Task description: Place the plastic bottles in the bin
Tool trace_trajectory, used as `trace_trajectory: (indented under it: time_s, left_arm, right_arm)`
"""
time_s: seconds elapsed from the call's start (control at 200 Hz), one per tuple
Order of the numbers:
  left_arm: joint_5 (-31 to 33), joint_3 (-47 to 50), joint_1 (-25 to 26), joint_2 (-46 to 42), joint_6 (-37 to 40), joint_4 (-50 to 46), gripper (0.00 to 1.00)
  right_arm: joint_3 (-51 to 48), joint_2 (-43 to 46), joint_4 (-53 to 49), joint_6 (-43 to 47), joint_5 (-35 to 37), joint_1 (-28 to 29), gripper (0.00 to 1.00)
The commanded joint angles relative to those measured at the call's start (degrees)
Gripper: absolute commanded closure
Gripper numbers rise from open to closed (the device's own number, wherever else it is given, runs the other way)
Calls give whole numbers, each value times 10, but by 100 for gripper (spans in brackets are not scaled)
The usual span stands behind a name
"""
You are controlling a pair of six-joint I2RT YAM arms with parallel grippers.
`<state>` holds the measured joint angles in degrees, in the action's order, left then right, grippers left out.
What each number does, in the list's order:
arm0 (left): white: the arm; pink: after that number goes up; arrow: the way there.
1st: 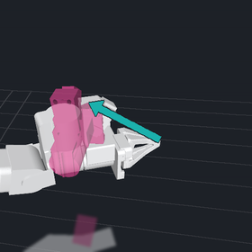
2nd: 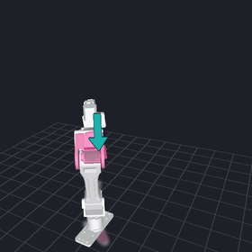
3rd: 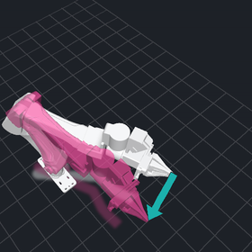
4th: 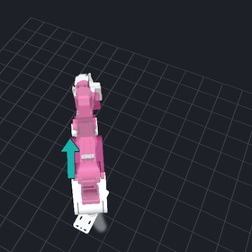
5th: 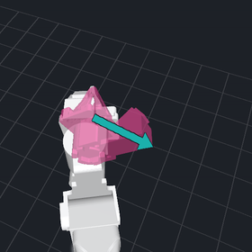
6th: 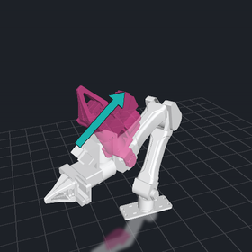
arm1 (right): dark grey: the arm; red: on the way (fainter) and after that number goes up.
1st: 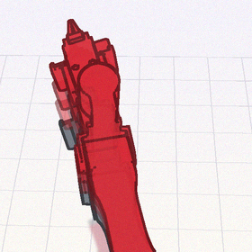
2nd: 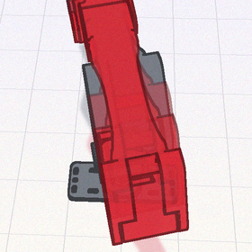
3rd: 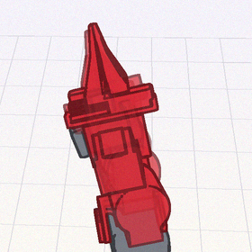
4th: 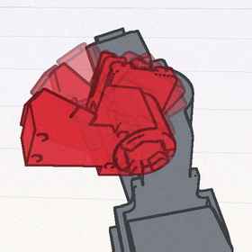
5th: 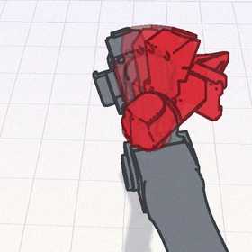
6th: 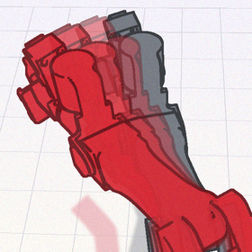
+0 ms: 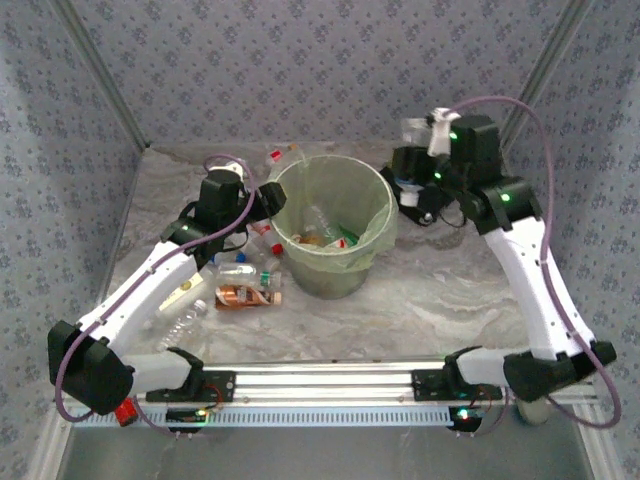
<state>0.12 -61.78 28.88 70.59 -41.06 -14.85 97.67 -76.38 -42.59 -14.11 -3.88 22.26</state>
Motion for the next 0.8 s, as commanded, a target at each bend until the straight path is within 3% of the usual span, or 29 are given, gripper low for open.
trace_trajectory:
  time_s: [0.0, 0.28, 0.495, 0.795]
  left_arm:
    - [-3, 10, -3, 0, 7, -15, 27]
    - [-4, -4, -3, 6, 12, -25, 27]
    - [-1, -15, -3, 8, 19, -35, 27]
    - [0, -18, -3, 10, 20, -36, 27]
  right_arm:
    - [74, -65, -1, 34, -10, 70, 55]
    - [204, -249, -103, 70, 12, 183, 54]
    - [137, -284, -82, 55, -16, 196, 55]
    - [62, -316, -74, 49, -3, 191, 53]
